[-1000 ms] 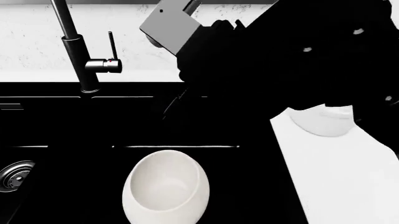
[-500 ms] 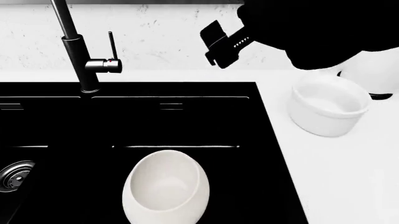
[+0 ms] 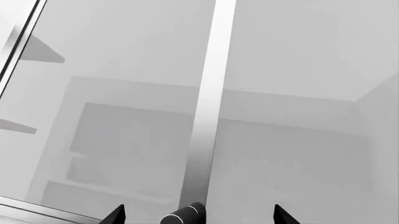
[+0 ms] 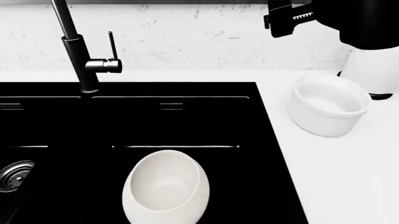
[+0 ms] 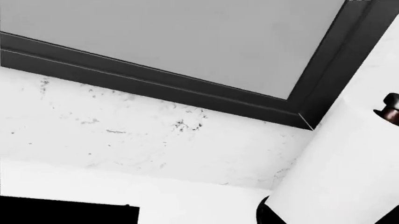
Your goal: Stack the bowls in the sink.
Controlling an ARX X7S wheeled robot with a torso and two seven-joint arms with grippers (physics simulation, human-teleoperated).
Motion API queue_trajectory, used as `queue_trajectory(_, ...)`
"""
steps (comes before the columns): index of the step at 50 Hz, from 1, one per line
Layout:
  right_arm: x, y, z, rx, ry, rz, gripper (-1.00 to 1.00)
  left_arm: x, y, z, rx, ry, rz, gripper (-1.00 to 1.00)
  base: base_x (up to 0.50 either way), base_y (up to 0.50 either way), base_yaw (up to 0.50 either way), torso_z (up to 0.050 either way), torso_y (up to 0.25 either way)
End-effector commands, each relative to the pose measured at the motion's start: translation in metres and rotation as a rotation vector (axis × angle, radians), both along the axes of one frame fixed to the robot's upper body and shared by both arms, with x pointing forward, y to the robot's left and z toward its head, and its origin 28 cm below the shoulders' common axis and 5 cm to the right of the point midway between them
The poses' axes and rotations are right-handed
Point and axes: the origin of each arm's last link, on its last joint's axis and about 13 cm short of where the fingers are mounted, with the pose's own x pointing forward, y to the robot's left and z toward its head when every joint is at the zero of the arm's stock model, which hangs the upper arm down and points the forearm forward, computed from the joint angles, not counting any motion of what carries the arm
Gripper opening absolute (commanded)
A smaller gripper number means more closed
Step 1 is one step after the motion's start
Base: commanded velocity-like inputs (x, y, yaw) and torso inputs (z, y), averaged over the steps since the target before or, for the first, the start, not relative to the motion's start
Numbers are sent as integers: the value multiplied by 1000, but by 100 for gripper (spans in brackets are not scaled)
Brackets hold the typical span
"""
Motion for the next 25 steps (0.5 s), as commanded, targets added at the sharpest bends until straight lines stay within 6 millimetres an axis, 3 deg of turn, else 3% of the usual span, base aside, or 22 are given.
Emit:
queue_trajectory(1,2,-22,-1,125,-34,-187,100,1,0,-1,-2,1,1,100,0,0,0,0,0)
queue_trajectory(19,2,-35,-6,175,-7,-256,100,1,0,-2,-4,3,0,100,0,0,0,0,0)
queue_trajectory(25,5,-40,-10,235,73,-326,100,1,1,-2,-6,4,0,100,0,0,0,0,0)
